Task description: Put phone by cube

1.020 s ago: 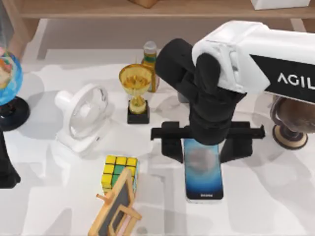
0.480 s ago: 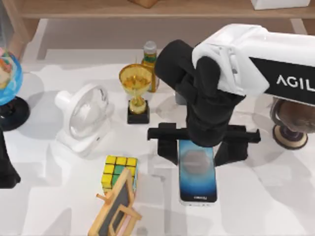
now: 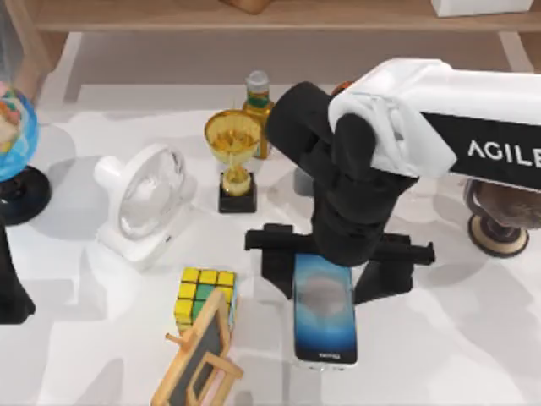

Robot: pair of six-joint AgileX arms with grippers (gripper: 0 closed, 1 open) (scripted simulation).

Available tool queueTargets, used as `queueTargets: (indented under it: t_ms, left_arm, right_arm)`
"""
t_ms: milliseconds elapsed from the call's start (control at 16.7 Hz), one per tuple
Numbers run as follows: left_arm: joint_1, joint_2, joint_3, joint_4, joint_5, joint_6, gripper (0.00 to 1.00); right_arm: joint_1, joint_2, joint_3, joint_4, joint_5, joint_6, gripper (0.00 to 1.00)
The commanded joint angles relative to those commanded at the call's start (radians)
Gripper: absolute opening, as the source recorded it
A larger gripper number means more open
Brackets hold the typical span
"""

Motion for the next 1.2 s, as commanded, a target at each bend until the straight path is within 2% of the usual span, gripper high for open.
queueTargets:
  t_ms: [180, 600, 960, 1200]
  left_arm:
    - [0.0, 0.0, 0.0, 0.0, 0.0, 0.0, 1.0]
    - [0.0, 0.0, 0.0, 0.0, 0.0, 0.0, 1.0]
    - [0.0, 0.0, 0.0, 0.0, 0.0, 0.0, 1.0]
    - [0.0, 0.0, 0.0, 0.0, 0.0, 0.0, 1.0]
  right_arm:
    - [0.002, 0.003, -0.014, 0.032, 0.018, -0.003, 0.0]
    - [0.006, 0.037, -0.062, 0.097, 0.149, -0.021, 0.0]
    - [0.006, 0.048, -0.073, 0.101, 0.157, -0.022, 0.0]
    - [0.006, 0.048, -0.073, 0.101, 0.157, -0.022, 0.3]
